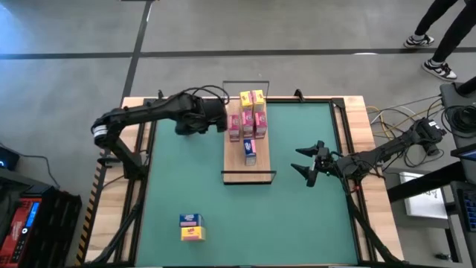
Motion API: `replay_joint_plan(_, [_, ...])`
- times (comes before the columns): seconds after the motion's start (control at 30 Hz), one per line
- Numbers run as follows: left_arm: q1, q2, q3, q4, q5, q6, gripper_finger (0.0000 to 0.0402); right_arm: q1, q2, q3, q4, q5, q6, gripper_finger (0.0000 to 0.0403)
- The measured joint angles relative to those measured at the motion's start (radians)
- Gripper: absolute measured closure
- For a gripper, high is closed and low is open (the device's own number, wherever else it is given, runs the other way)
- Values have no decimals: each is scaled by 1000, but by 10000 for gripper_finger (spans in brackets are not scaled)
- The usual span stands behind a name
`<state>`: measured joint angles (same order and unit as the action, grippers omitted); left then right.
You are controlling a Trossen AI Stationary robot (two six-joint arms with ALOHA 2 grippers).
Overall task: Stack cereal on shelf
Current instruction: Put the top blue cereal box on the shelf aligned with the other blue cereal box
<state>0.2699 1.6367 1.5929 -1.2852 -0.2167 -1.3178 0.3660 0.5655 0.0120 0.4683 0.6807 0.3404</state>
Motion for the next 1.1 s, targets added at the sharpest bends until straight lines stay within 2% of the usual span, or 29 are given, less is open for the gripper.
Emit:
replay_joint_plan(0.23, [15,-18,0,-101,-74,113,4,0,0,0,0,0,0,62])
replay_joint_plan(0.43, [78,-19,-1,-179,-87,152,4,0,0,0,0,0,0,62])
replay_joint_plan(0.83, [246,-41,-109,-137,-54,310,4,0,0,0,0,0,0,62])
replay_joint_plan(1.1, [373,-54,-270,20,-24,512,4,0,0,0,0,0,0,62])
